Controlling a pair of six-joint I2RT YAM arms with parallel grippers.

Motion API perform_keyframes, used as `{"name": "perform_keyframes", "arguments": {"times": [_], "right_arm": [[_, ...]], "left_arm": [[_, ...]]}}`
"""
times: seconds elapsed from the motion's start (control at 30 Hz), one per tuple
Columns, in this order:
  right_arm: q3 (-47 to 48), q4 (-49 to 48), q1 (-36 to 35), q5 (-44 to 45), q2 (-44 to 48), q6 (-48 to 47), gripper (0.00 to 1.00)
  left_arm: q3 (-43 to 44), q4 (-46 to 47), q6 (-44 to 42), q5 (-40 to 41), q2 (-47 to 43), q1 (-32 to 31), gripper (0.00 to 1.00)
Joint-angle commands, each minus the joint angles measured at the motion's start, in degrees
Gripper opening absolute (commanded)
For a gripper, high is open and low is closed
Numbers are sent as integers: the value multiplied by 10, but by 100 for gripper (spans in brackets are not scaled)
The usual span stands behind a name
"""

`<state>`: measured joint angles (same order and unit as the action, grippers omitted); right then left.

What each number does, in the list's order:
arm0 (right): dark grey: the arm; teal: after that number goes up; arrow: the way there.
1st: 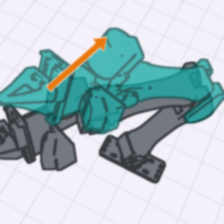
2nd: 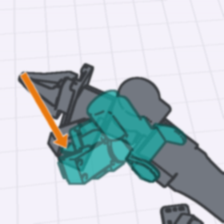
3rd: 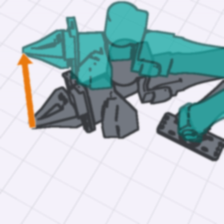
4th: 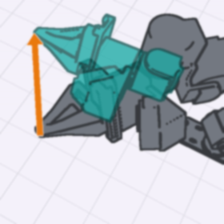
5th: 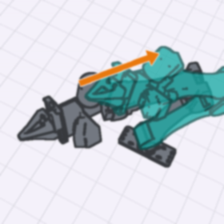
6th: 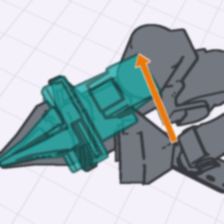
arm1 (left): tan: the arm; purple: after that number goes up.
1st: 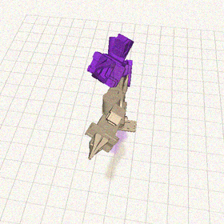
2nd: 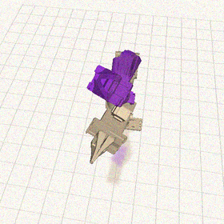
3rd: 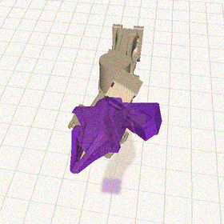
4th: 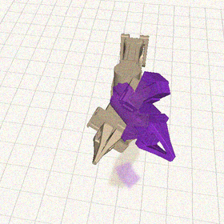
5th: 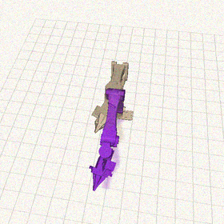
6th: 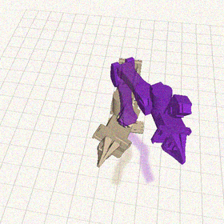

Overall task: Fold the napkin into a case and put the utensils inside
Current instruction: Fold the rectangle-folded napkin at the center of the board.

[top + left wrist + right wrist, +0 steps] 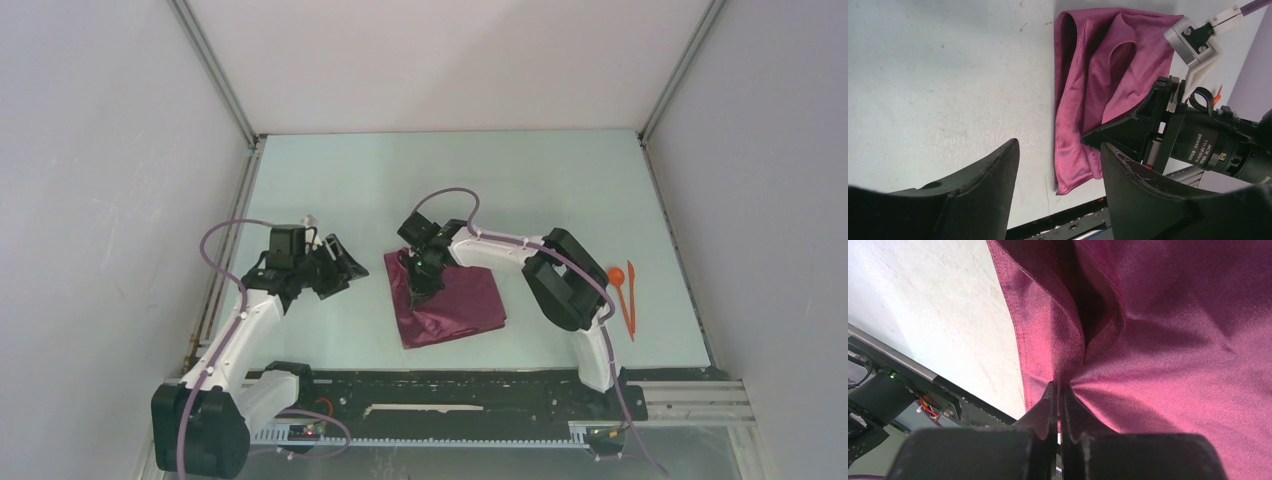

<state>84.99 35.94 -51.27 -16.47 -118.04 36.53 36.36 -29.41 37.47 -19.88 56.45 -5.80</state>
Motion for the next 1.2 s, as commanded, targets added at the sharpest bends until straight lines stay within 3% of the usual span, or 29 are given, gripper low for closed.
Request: {"name": "perform_keyframes", "arguments": {"times": [0.0,0.8,0.87,1.0,1.07,1.1,1.17], "right_arm": [[35,-12,-8,-6,-15,12,0],[65,-5,-5,-19,-38,22,0],[67,-4,-5,-25,-34,21,10],[76,-15,-7,-92,9,23,44],[47,-58,-3,-133,63,42,61],[22,-73,3,-145,94,54,75],[-31,-75,18,-149,155,52,84]], "left_arm": [[-6,3,-12,-6,-13,5,66],[-18,8,-10,-15,-12,6,66],[-18,8,-10,-16,-13,6,66],[-18,11,-10,-15,-9,6,69],[-14,9,-12,-15,-5,7,73],[-11,8,-11,-15,-5,7,76],[-7,10,-8,-14,-5,7,83]]}}
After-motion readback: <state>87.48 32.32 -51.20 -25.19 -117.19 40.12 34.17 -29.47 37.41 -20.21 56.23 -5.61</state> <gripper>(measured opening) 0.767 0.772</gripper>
